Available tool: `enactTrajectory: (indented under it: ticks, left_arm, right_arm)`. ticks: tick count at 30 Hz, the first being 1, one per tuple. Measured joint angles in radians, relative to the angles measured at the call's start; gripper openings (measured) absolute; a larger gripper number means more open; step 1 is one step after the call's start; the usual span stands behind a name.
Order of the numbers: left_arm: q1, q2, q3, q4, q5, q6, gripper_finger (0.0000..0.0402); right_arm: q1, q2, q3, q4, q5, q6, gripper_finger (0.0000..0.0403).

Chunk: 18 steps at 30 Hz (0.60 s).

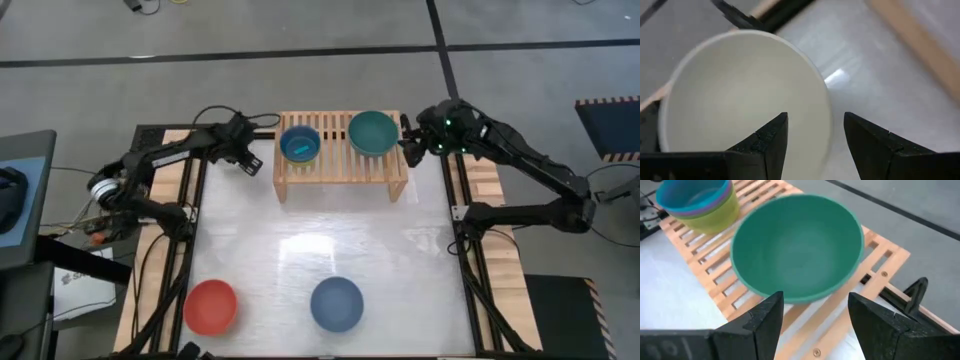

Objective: Place and stack bowls onto a shelf
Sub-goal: Stack the large white bowl on top of the large dark green bowl on the shelf

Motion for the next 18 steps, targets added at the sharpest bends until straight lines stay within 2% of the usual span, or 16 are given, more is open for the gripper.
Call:
enactTrajectory:
  ticks: [5, 8, 11, 15, 18]
  left_arm:
    - [0.002, 0.119, 0.0, 0.016, 0.002, 0.028, 0.0177]
    - [0.002, 0.165, 0.0, 0.031, -0.003, 0.047, 0.0162]
    - [0.002, 0.182, 0.0, 0.025, -0.006, 0.066, 0.0119]
    - [-0.005, 0.156, 0.0, 0.004, -0.013, 0.051, 0.0026]
    - [-0.019, 0.093, 0.0, -0.042, -0.015, 0.043, 0.0009]
  right_arm:
    - [-0.003, -0.028, -0.025, 0.001, 0.002, 0.003, 0.0248]
    - [-0.002, -0.03, -0.028, 0.0, 0.002, 0.003, 0.0248]
    - [-0.002, -0.03, -0.028, -0.002, 0.002, 0.008, 0.0248]
    - [-0.002, -0.029, -0.028, -0.005, 0.002, 0.01, 0.0248]
    - [-0.002, -0.029, -0.028, -0.01, 0.002, 0.01, 0.0248]
